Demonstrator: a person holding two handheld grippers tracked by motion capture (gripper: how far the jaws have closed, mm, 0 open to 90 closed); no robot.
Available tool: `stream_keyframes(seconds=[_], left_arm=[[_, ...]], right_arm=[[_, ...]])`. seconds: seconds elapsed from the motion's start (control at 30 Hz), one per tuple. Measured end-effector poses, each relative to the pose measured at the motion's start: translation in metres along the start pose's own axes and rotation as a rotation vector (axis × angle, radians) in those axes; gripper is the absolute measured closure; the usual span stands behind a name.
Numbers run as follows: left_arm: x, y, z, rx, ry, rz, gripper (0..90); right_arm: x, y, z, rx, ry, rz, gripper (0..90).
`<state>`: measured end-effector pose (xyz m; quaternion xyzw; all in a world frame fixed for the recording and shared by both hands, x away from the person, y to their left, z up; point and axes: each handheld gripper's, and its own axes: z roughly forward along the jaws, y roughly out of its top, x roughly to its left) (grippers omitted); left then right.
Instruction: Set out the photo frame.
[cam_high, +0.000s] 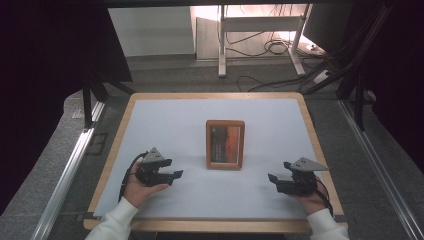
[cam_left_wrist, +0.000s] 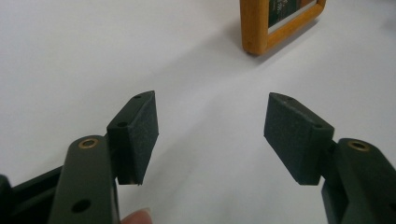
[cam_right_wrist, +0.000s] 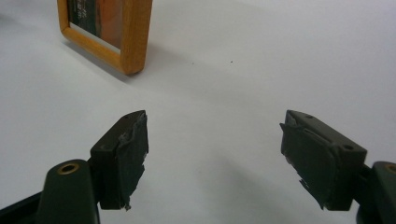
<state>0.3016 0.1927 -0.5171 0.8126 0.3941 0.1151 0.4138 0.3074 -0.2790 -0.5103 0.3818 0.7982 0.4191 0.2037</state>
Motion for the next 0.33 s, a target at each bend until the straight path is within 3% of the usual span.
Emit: stream_keyframes(seconds=[0.17, 0.33], left_arm=[[0.0037, -0.0022, 0.0005, 0.003, -0.005, -0.018, 32.2], [0.0042, -0.0017, 0.0029, 0.012, -0.007, -0.007, 29.9]], right_arm=[[0.0013, 0.0018, -0.001, -0.014, -0.002, -0.005, 22.8], [0.0022, 0.0021, -0.001, -0.021, 0.0, -0.011, 21.3]])
